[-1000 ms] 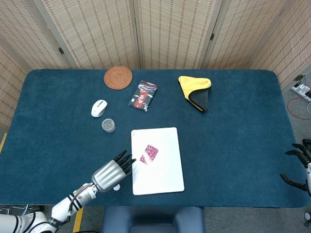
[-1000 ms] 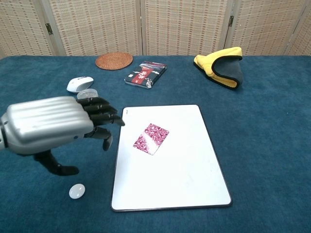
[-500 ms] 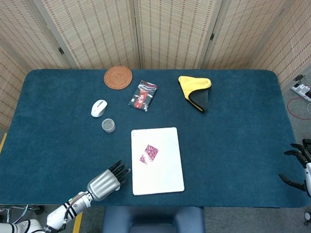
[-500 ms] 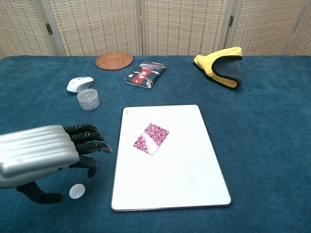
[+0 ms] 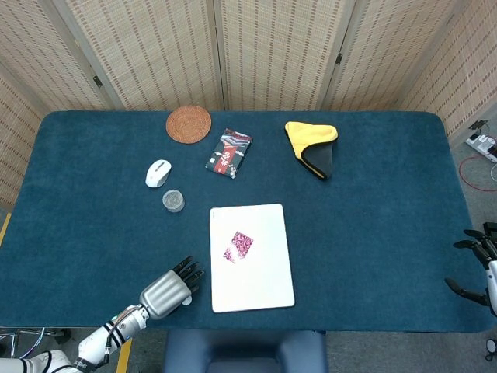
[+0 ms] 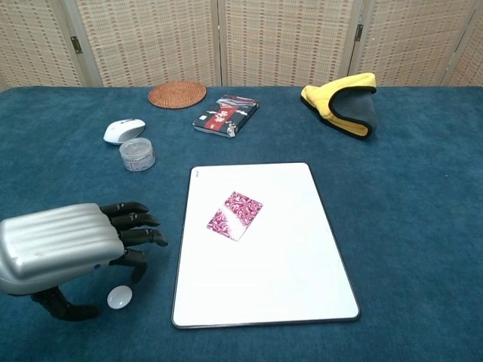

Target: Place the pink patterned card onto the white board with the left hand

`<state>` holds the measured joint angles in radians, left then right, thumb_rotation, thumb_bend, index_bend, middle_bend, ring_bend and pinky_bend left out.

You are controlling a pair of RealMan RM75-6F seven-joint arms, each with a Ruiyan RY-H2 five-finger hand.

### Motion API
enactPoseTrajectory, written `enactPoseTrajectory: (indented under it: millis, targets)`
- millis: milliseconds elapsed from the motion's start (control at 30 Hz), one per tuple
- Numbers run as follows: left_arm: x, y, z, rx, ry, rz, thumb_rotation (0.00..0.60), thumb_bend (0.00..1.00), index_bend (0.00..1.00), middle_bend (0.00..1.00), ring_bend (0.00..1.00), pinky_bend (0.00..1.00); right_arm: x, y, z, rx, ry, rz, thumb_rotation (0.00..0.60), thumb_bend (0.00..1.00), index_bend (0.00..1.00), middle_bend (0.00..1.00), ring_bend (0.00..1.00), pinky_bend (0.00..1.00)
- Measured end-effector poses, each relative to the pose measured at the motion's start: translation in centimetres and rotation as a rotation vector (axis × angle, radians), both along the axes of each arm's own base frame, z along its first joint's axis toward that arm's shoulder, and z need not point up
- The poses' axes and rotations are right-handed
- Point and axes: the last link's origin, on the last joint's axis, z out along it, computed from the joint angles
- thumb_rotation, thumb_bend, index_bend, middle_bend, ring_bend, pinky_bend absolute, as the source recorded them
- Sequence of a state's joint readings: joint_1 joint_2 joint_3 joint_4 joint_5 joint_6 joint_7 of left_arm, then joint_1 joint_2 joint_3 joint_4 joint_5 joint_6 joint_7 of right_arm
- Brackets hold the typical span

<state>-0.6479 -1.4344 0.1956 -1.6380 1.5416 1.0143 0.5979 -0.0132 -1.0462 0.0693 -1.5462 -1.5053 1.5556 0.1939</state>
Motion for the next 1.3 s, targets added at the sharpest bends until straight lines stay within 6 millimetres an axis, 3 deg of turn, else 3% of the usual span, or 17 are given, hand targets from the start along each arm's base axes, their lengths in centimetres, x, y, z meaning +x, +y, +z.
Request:
enactPoseTrajectory:
  millis: [1300]
  targets:
    - [0.11,0.05,-0.54,-0.03,-0.009,0.012,0.6,0.38,0.49,0.17,0.09,0.0,0.12,0.18,-0.06,-0.002,0.003,-0.005,0.6,0.04,0.35,0.23,0.22,0.03]
